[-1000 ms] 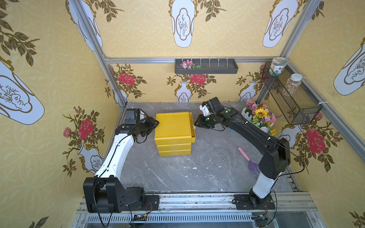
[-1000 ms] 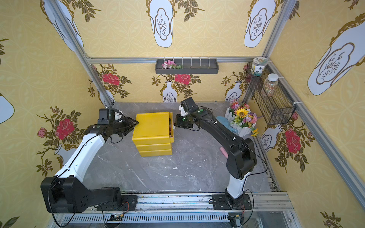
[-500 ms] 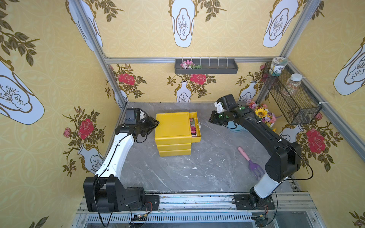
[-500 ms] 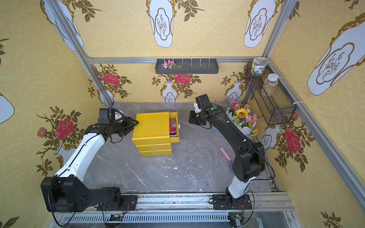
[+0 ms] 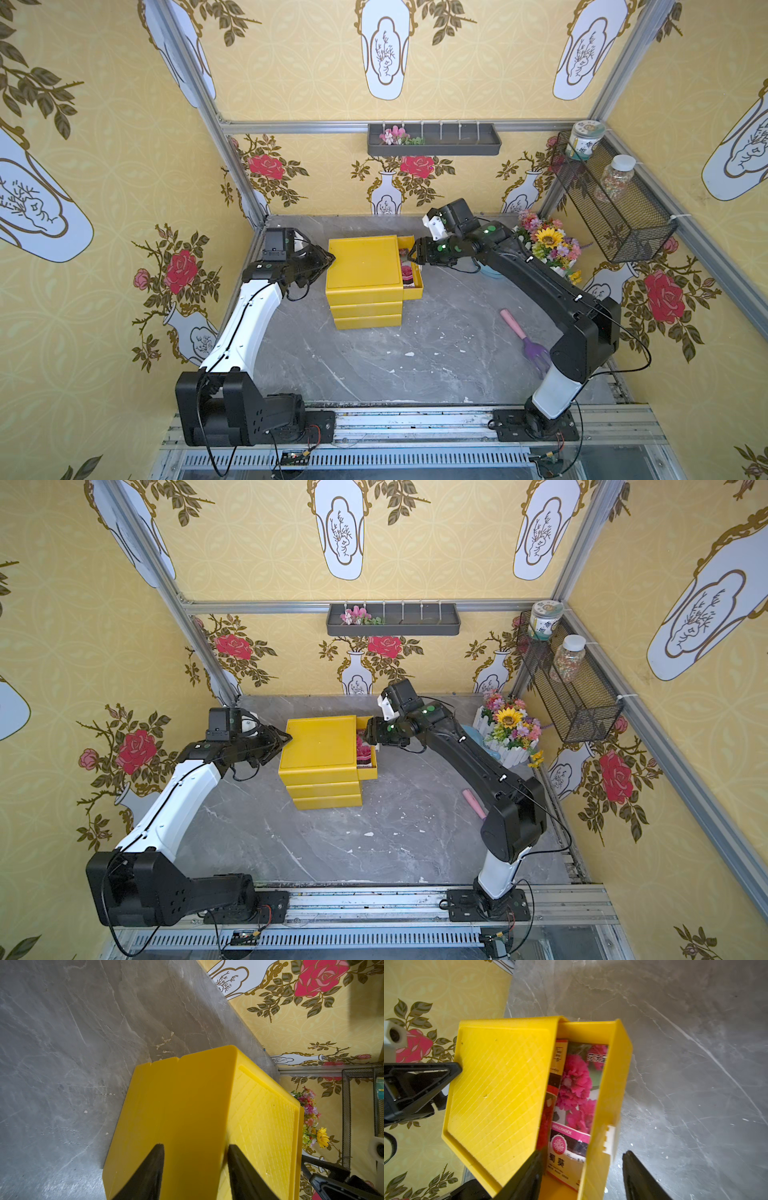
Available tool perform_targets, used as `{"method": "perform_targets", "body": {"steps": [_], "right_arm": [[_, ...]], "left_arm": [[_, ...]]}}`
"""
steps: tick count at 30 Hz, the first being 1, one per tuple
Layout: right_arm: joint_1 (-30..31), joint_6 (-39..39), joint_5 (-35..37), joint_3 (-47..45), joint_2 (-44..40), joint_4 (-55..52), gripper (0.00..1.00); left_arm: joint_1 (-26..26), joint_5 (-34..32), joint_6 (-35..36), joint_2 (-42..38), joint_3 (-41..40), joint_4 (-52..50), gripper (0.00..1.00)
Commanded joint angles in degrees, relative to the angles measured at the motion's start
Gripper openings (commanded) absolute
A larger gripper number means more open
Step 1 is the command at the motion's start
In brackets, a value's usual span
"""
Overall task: Take the seed bags out of the drawer
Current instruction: Open the drawer in the storage box.
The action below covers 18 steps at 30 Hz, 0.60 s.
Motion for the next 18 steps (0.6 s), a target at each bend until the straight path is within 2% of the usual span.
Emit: {"method": "perform_targets", "body": {"steps": [1, 4, 9, 14, 18], "right_arm": [[1.45, -0.86, 7.53, 3.06, 2.27, -5.08, 0.65], [1.97, -0.78, 12.34, 4.66, 3.41, -7.95, 0.66], [2.07, -0.82, 14.73, 5.02, 3.42, -9.14, 0.65], [2.08, -1.12, 13.42, 4.64, 4.41, -9.28, 0.55], [2.07, -1.10, 12.44, 4.66, 5.20, -9.08, 0.41]], "left_arm": [[0.05, -3.69, 0.61, 0.63, -0.76, -4.89, 0.54], [0.02, -3.69, 0.59, 0.45, -1.04, -4.89, 0.54], [0.03, -3.67, 0.53, -0.04, -1.71, -4.72, 0.54], [0.04, -3.69, 0.40, -0.05, -2.18, -4.46, 0.54], [0.05, -3.54, 0.14, -0.01, -2.15, -4.28, 0.54]]}}
